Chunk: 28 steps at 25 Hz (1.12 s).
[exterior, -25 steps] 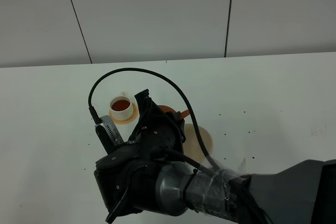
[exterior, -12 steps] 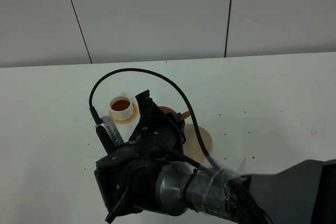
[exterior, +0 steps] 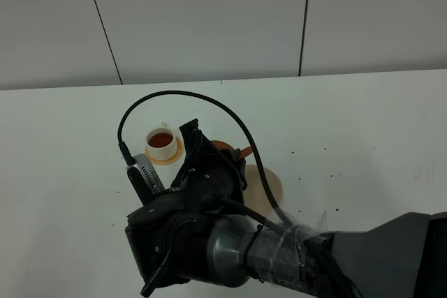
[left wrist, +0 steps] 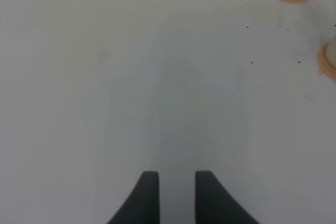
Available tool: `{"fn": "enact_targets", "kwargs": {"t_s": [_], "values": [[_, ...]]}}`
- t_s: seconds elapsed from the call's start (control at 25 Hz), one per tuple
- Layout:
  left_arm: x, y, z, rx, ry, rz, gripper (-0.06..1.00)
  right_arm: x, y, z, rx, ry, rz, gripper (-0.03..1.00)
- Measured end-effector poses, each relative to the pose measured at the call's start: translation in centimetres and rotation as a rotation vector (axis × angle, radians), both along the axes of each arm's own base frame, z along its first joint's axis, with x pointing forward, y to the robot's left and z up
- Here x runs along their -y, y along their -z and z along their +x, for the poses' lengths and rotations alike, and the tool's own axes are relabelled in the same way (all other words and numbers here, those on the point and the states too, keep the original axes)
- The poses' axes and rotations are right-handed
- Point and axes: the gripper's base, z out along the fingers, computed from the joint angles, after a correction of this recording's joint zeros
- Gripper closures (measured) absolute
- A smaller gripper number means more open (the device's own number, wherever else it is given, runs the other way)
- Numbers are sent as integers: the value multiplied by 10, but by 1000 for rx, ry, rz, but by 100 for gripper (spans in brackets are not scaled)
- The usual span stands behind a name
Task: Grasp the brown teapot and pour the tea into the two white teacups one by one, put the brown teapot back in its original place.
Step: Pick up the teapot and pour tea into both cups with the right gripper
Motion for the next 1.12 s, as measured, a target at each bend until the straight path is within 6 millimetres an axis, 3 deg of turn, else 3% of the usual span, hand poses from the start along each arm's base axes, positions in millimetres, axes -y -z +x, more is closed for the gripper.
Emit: {"fn": "enact_targets", "kwargs": {"t_s": [1.12], "values": [[0, 0, 0, 0, 0, 0, 70, -1, -4, 2, 28, -55, -71, 87]]}}
